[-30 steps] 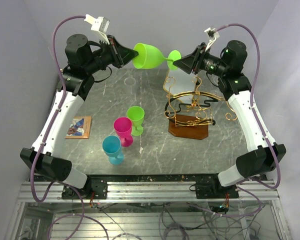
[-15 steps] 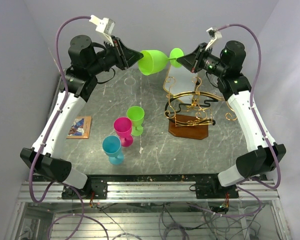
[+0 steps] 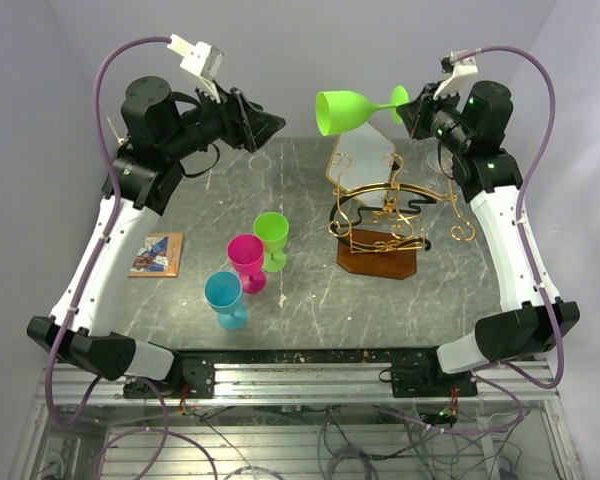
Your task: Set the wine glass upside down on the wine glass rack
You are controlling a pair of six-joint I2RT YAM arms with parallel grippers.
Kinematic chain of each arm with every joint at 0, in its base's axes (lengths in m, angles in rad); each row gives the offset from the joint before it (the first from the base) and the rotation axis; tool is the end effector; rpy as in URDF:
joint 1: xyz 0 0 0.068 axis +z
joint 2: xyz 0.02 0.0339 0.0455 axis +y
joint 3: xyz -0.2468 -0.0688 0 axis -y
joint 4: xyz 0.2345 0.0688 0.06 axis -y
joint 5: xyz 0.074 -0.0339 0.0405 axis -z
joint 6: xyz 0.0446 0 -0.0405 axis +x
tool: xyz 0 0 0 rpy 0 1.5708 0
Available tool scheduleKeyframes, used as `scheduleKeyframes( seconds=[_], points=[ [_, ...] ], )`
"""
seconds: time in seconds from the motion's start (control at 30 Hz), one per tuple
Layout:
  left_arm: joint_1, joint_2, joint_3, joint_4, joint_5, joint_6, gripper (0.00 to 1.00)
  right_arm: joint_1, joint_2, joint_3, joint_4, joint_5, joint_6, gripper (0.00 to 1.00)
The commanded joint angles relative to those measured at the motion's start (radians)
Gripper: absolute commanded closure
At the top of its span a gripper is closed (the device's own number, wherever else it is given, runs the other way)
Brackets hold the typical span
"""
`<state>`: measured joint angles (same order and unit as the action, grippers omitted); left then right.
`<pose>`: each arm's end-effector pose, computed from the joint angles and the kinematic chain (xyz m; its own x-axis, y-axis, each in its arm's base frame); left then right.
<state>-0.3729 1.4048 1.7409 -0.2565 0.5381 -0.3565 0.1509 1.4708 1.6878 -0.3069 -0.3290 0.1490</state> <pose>0.2643 -0.1279 0.4998 -0.2058 -0.2413 -0.9484 0.7649 0.5649 -0.3097 0.3213 0.0634 0.4577 -0.1561 0.1184 -0.9806 -0.4421 0.8794 0.1765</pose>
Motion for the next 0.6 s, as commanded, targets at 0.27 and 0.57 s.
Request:
scheduleKeyframes(
  seconds=[0.27,0.57],
  points=[
    [-0.004,-0.132,-0.115,-0.139,-0.159,0.263,0.02,0.011,0.013,0.063,0.04,0.442,-0.46,1.0],
    [-0.004,-0.165,-0.217,-0.107,-0.172,0.292,0.03,0.082,0.104,0.087,0.081,0.63,-0.759,1.0]
  ],
)
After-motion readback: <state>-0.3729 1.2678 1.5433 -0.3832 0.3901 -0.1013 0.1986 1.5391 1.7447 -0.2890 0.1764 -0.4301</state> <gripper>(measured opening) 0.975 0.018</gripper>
